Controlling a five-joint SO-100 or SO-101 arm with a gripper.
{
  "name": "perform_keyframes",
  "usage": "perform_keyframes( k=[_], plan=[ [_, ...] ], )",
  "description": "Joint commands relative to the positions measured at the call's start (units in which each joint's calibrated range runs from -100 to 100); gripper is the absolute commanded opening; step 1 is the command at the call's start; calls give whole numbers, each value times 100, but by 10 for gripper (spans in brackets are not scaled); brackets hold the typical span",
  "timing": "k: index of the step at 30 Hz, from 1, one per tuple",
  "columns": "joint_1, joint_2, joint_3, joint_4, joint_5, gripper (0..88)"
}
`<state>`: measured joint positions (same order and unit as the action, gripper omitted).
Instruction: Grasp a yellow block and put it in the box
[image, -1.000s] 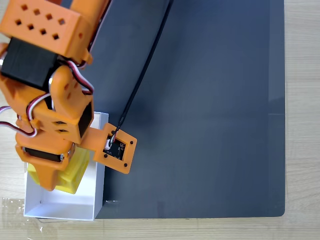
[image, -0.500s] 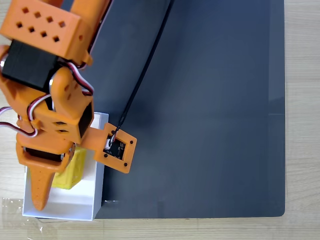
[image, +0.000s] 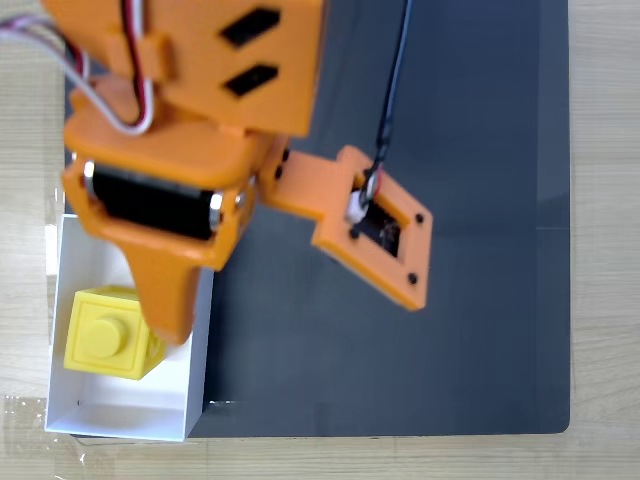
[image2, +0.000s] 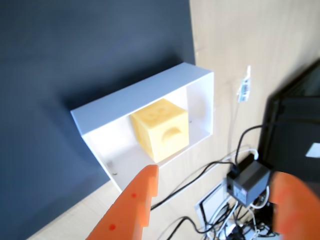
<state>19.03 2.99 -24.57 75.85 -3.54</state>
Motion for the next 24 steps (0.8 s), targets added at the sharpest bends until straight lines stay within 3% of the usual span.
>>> perform_keyframes(
  k=[1,10,24],
  plan=[
    [-287,-1731,797,59,-144,10],
    [-640,-4816,4443,59,-87,46],
    [-598,-9545,10141,120,900,46]
  ],
)
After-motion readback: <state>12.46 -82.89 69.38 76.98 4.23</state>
